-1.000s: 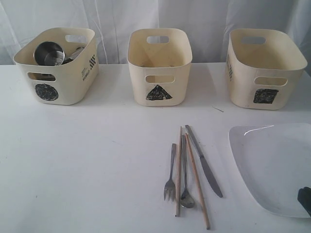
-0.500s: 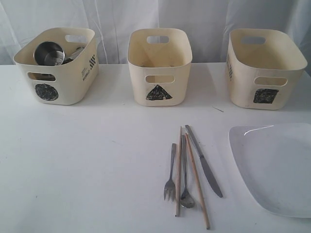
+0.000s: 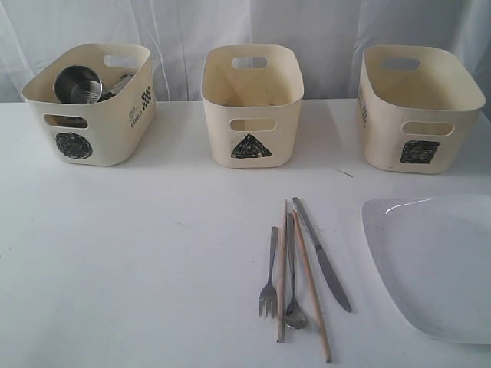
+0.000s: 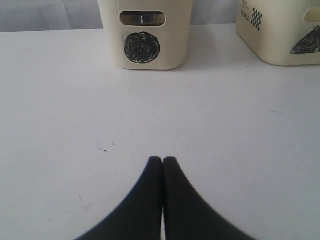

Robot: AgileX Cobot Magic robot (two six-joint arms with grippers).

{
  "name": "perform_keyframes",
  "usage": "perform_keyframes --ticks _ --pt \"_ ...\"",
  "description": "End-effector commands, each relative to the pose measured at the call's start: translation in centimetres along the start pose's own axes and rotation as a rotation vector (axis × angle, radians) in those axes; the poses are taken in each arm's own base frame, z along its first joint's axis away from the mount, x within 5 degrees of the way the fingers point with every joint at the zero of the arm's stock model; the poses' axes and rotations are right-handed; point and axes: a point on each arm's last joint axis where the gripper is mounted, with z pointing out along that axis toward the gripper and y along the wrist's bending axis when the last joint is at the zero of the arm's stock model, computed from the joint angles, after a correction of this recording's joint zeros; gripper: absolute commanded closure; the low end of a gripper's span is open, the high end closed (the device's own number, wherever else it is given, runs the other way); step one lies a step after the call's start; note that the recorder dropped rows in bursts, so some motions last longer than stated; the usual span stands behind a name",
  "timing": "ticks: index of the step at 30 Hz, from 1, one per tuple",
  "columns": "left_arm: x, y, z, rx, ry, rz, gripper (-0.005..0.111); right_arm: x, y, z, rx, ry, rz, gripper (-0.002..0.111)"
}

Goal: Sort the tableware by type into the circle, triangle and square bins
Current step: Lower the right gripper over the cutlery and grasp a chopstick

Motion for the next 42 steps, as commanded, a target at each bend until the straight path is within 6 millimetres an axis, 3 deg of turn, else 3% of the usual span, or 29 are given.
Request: perform_keyframes --ticks 1,7,10,16,22,28,33,42 --pt "0.0 0.0 0.0 0.005 -0.006 -0.006 0.107 -0.9 0.9 1.6 0.093 0.362 -0.23 0.101" --pt "0.0 0.0 0.0 0.005 -0.006 -0.006 0.107 -2.6 1.8 7.6 0.184 0.748 -0.343 0.064" --pt "0.0 0.0 0.0 0.005 -0.006 -0.006 0.107 -2.3 1.5 12.3 0.241 0.949 -0.371 0.05" --pt "0.0 0.0 0.0 0.005 -0.006 -0.006 0.107 2.0 2.0 21.2 0.233 1.215 -0.409 0.05" --pt "0.0 0.0 0.0 0.005 -0.006 -0.006 0.107 5.7 2.2 27.4 0.312 1.261 -0.381 0.05" --pt "0.0 0.0 0.0 0.005 -0.006 -0.006 0.107 9.5 3.4 29.9 0.322 1.302 -0.348 0.05" --pt "0.0 0.0 0.0 0.005 -0.006 -0.006 0.107 11.9 2.4 30.5 0.408 1.34 -0.308 0.05" --pt "0.0 0.0 0.0 0.005 -0.006 -0.006 0.107 13.3 0.9 30.9 0.515 1.336 -0.335 0.05"
